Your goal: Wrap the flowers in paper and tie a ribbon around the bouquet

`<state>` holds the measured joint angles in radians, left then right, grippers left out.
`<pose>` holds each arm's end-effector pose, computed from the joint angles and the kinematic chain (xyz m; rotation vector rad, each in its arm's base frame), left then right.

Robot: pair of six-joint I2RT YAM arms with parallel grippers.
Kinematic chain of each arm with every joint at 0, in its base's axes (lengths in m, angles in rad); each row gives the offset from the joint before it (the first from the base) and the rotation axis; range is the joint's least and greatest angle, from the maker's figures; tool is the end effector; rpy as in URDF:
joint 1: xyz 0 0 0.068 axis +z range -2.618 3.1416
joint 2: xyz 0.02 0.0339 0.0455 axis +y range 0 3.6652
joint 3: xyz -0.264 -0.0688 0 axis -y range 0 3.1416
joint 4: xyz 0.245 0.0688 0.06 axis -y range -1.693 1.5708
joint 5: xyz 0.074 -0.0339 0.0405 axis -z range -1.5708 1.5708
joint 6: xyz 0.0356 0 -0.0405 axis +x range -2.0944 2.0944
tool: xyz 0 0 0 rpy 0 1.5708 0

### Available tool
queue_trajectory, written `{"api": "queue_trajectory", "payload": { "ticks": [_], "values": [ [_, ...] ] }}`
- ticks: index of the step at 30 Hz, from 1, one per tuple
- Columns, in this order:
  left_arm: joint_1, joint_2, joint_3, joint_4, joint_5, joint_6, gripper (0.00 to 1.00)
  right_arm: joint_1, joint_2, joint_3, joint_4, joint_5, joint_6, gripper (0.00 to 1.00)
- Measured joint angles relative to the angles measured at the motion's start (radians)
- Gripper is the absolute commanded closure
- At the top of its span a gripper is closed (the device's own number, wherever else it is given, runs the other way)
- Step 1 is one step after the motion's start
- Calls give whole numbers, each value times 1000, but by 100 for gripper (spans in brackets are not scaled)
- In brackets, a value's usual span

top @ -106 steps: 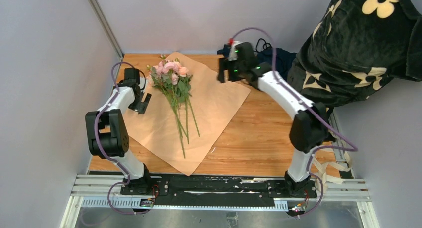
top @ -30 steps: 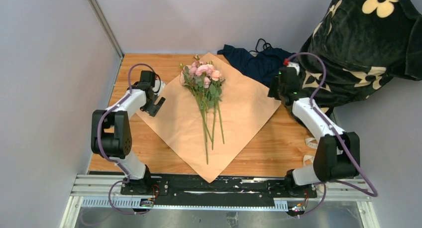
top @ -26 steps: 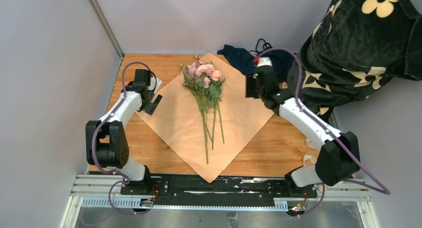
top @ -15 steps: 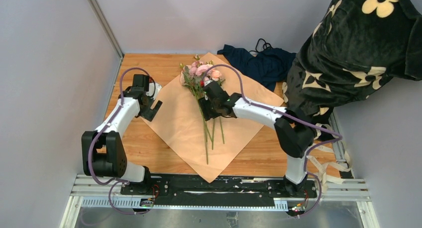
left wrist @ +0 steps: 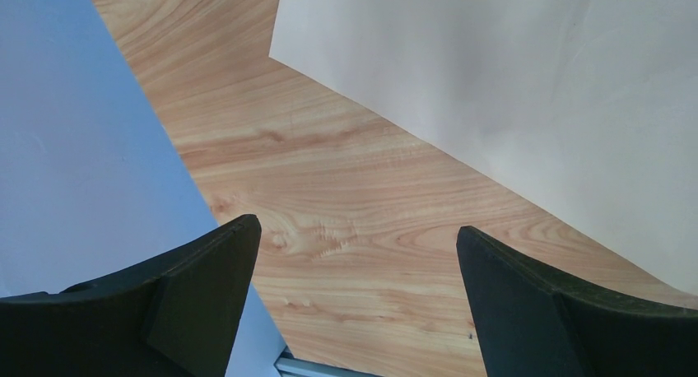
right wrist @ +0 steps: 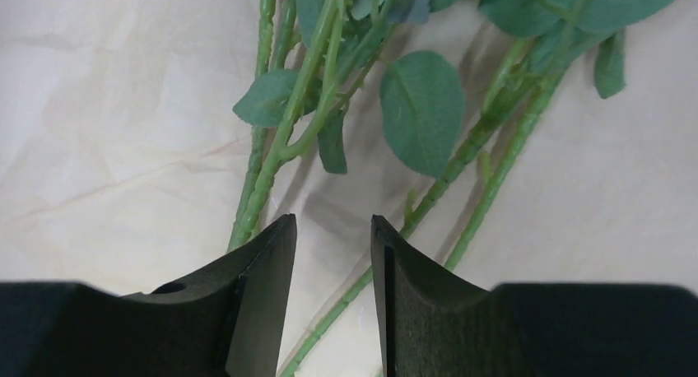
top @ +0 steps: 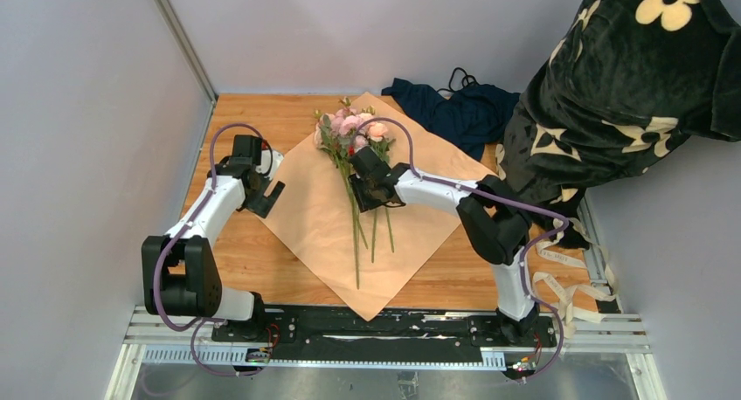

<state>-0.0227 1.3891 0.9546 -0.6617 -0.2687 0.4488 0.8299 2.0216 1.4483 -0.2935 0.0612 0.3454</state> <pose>0.2694 0.0033 0.2281 0.5433 2.6384 0.4934 0.3015 0.3264 0.1851 -0.5695 2.4213 0.4431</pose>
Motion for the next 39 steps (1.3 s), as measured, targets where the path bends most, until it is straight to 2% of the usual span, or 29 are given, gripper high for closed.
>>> {"api": "queue_trajectory", "payload": {
  "ticks": [5, 9, 12, 16, 20, 27, 33, 37, 39],
  "values": [
    [0, 0, -6, 1, 0, 0, 0, 25, -69, 0, -47, 81, -25, 54],
    [0, 3, -7, 2, 0, -3, 0, 61, -172, -16, -17, 100, -23, 39],
    [0, 7, -7, 2, 3, -8, 0, 77, -188, -21, 21, 96, -4, 37],
    [0, 7, -8, 2, 4, -7, 0, 77, -98, 6, 25, 97, -3, 48],
    [0, 7, -19, 5, 4, -7, 0, 77, 6, 35, 10, 100, -19, 71],
    [0, 7, -21, 5, 3, -7, 0, 59, 32, 70, -2, 109, -34, 99],
    [0, 7, -21, 4, 4, -7, 0, 9, 32, 87, 51, 149, -32, 100],
    [0, 3, -21, -3, 13, -8, 0, -18, 32, 89, 119, 171, -21, 87],
    [0, -10, -21, -12, 26, -8, 0, -24, 33, 92, 147, 174, -5, 87]
  ]
}}
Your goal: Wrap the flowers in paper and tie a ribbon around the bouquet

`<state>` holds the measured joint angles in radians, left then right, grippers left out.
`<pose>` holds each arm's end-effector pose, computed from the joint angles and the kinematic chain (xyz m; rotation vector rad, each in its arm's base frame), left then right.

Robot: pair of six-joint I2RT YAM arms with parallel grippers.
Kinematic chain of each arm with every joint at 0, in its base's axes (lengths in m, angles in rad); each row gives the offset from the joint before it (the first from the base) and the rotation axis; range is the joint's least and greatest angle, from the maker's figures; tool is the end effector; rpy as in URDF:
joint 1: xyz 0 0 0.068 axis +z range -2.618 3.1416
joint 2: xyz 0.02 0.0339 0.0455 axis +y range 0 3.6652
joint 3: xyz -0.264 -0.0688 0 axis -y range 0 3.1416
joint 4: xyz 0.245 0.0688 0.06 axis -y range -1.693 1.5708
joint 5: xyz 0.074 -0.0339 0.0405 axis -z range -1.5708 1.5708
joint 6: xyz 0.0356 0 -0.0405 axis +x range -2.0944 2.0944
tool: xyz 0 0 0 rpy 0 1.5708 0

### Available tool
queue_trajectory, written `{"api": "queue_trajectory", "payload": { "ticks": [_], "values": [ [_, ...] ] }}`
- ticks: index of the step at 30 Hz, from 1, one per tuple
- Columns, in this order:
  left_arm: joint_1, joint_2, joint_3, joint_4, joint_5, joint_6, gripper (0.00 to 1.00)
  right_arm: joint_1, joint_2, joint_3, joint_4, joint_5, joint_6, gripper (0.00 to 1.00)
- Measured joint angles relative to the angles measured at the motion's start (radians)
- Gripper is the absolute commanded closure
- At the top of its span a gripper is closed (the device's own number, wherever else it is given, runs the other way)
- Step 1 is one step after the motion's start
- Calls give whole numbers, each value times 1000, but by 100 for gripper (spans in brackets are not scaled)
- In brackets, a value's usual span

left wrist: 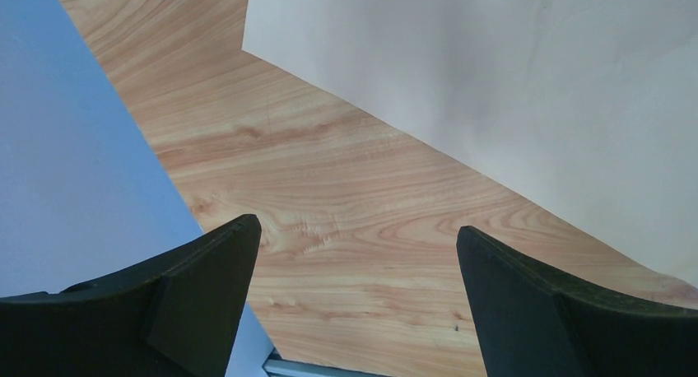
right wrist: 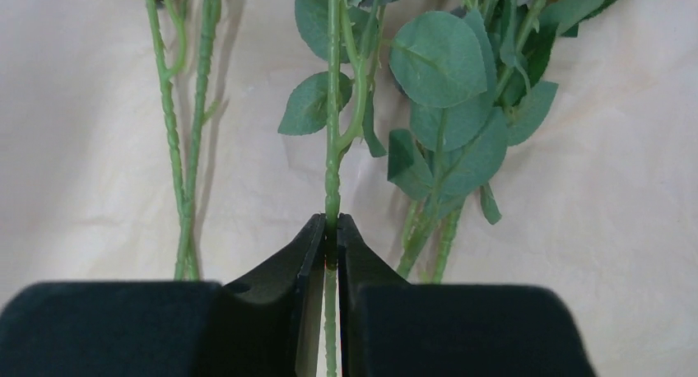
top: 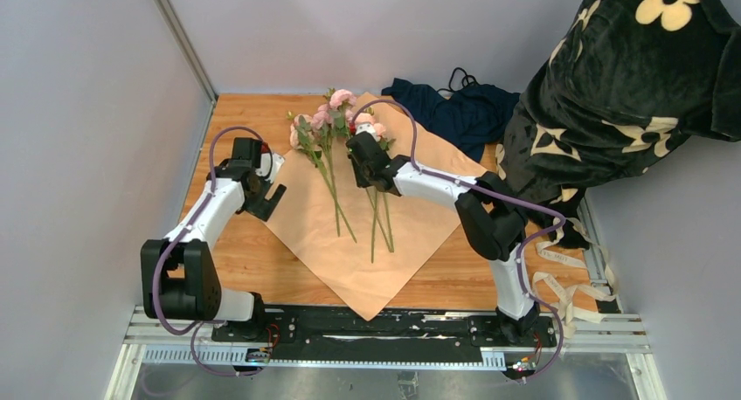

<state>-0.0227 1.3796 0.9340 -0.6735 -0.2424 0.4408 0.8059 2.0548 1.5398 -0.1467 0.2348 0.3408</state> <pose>0.2643 0.0025 0.2236 0.5496 2.6595 0.4529 0.3323 0.3343 0.2120 -0.3894 2.2026 0.3707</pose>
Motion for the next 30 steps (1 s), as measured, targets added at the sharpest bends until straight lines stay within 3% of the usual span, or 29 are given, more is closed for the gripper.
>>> {"api": "queue_trajectory", "payload": {
  "ticks": [3, 4, 6, 7, 11, 14, 20, 24, 30],
  "values": [
    [0, -24, 0, -9, 35, 2, 4, 0, 0, 0, 27, 2, 25, 88],
    [-3, -29, 2, -11, 56, 1, 6, 0, 0, -3, 42, 2, 38, 84],
    [-21, -26, 20, -19, 105, 0, 10, -2, -7, -24, 80, 0, 65, 64],
    [-34, -14, 37, -26, 128, -3, 13, -3, -10, -34, 96, -3, 84, 59],
    [-113, 139, 225, -32, 218, -63, 35, -23, -15, -40, 102, -45, 118, 52],
    [-132, 272, 365, -9, 240, -127, 44, -45, -60, -79, 98, -73, 108, 57],
    [-132, 515, 591, 13, 195, -228, 47, -199, -214, -180, 101, -135, 78, 82],
    [-153, 650, 674, 23, 157, -259, 47, -286, -116, -88, 61, -136, 46, 88],
    [-225, 753, 708, 21, 125, -269, 47, -283, 74, 14, -7, -163, 24, 92]
  ]
}}
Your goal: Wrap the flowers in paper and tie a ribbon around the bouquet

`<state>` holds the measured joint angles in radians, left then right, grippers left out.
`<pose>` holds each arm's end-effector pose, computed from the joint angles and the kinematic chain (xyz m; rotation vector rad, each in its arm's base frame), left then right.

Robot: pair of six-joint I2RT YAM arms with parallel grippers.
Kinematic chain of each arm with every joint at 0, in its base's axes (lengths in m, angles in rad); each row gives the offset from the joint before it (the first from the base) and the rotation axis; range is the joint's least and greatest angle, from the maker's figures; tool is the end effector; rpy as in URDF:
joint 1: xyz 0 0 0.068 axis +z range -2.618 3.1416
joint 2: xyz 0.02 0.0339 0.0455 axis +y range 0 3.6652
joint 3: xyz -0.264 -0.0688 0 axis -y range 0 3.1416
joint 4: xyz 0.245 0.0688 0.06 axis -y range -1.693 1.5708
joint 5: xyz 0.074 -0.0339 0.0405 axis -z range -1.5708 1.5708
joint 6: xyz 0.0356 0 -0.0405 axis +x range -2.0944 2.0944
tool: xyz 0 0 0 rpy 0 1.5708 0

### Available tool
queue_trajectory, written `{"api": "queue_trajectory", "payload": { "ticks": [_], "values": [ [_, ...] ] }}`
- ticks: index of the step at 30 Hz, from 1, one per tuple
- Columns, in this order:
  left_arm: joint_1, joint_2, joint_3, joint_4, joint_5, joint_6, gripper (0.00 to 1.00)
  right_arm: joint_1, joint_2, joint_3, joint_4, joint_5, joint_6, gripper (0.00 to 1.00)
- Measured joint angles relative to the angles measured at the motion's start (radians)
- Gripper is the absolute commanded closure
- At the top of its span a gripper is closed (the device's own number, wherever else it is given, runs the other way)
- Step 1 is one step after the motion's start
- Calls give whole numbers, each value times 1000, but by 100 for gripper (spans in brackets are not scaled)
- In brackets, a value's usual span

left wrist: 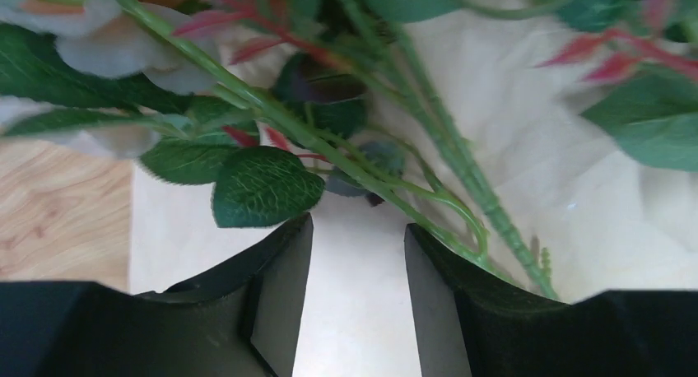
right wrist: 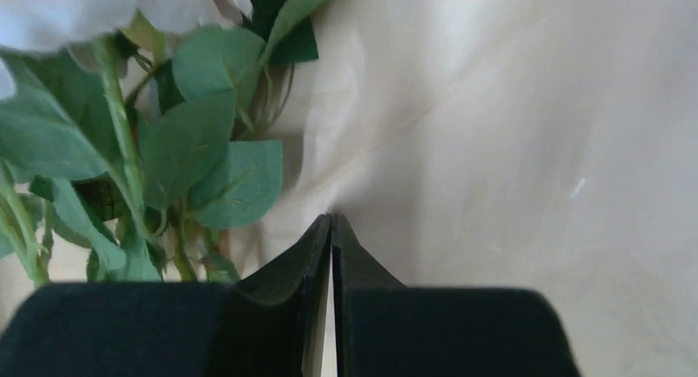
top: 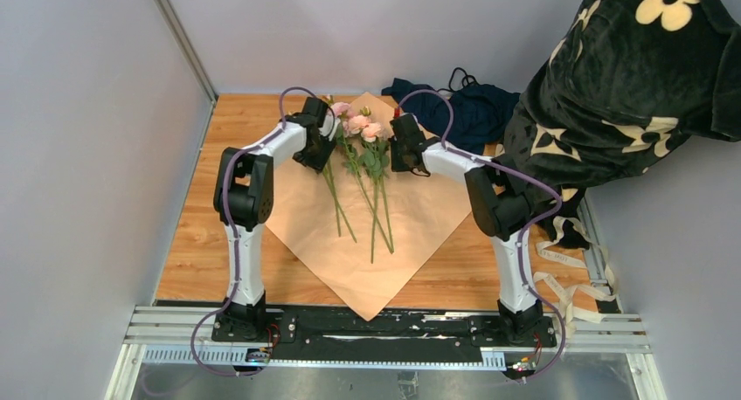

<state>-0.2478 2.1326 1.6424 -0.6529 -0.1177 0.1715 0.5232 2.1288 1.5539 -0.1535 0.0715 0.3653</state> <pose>0.4377 -0.1064 0.1750 0.5295 2.6547 0.1369 0.4168 0.2375 0.1817 -0.1463 2.3213 0.3727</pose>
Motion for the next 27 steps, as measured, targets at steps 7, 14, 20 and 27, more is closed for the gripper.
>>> {"api": "queue_trajectory", "payload": {
  "ticks": [7, 14, 20, 27],
  "values": [
    [-90, 35, 35, 9, 11, 11, 45, 6, 89, 121, -2, -108, 18, 94],
    [-166, 88, 115, 29, 64, 18, 44, 21, 111, 121, 37, -189, 80, 95],
    [-164, 100, 128, 41, 85, 11, 44, 27, 113, 106, 94, -239, 139, 95],
    [-163, 88, 110, 47, 71, 16, 40, 27, 97, 70, 107, -238, 149, 88]
  ]
}}
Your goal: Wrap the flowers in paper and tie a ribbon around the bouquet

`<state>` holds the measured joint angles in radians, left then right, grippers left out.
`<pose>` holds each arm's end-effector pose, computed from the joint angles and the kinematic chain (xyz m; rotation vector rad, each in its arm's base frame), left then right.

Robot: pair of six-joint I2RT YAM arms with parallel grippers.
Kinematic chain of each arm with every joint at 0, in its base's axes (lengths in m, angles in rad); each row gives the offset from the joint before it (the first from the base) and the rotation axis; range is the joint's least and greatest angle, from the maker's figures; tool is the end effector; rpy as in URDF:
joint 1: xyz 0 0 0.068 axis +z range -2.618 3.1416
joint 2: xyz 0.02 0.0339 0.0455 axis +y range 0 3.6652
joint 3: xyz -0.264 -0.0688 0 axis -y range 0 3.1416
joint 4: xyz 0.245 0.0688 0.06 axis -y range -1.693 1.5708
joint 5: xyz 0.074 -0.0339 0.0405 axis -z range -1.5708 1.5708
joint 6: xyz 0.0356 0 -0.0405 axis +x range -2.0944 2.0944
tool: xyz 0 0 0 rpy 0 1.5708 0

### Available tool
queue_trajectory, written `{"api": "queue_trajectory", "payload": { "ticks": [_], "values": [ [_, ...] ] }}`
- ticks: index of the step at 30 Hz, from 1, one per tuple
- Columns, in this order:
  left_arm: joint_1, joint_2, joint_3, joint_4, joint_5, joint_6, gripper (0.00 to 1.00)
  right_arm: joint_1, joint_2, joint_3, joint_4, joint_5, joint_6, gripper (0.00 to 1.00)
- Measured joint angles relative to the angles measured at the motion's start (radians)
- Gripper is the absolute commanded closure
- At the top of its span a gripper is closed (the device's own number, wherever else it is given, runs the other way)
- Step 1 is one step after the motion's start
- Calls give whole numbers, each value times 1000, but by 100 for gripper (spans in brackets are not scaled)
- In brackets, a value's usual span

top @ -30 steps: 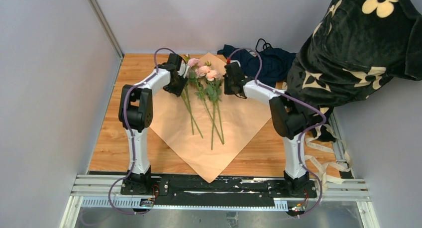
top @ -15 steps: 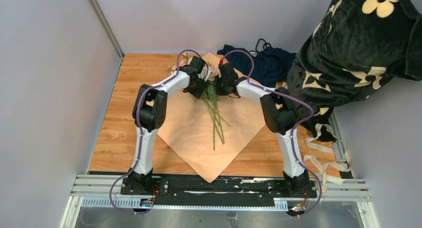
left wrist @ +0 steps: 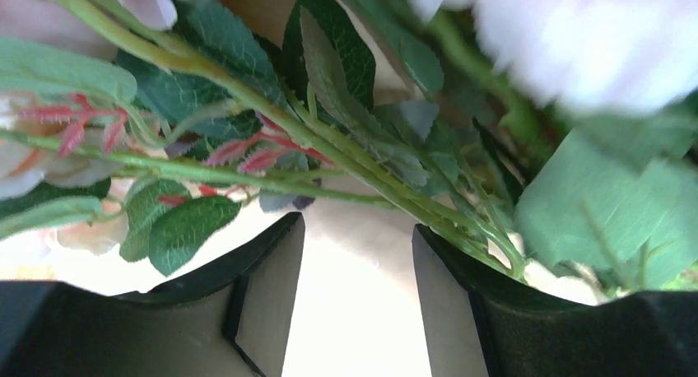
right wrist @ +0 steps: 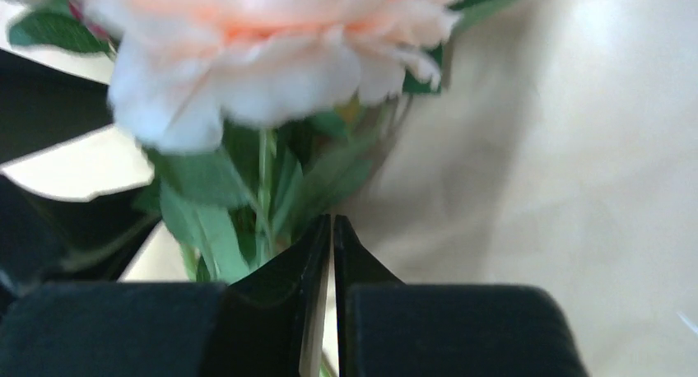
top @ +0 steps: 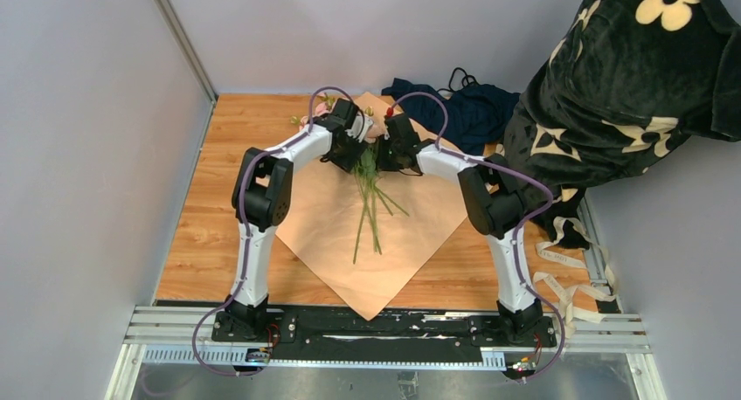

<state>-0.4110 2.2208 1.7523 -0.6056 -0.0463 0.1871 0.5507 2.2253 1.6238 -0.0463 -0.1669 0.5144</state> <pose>0.4386 -0.1893 0.1702 0.7638 2.5302 -0.0141 0.4261 0.2686 0.1679 -0.1384 2.3154 0.7522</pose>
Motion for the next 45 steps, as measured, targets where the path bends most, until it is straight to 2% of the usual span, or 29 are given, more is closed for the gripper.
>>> {"api": "queue_trajectory", "payload": {
  "ticks": [4, 10, 13, 18, 27, 36, 45],
  "values": [
    [0, -72, -92, -3, -19, 0, 39, 5, -109, -107, -49, 51, -63, 88],
    [-16, -327, -341, -15, 3, 7, 45, 8, -346, -328, -71, 80, -121, 89],
    [-68, -402, -436, -4, 7, 19, 49, 8, -361, -387, -69, 80, -132, 90],
    [-163, -362, -531, -4, 29, 26, 55, 11, -338, -441, -76, 62, -143, 92],
    [-200, -356, -535, 7, 140, 40, 56, 51, -338, -462, -57, -36, -153, 94],
    [-199, -317, -478, -41, 189, 19, 56, 36, -338, -531, 87, -182, -20, 96],
    [-209, -317, -478, -26, 238, 22, 57, 36, -390, -626, 195, -195, 75, 97]
  ]
}}
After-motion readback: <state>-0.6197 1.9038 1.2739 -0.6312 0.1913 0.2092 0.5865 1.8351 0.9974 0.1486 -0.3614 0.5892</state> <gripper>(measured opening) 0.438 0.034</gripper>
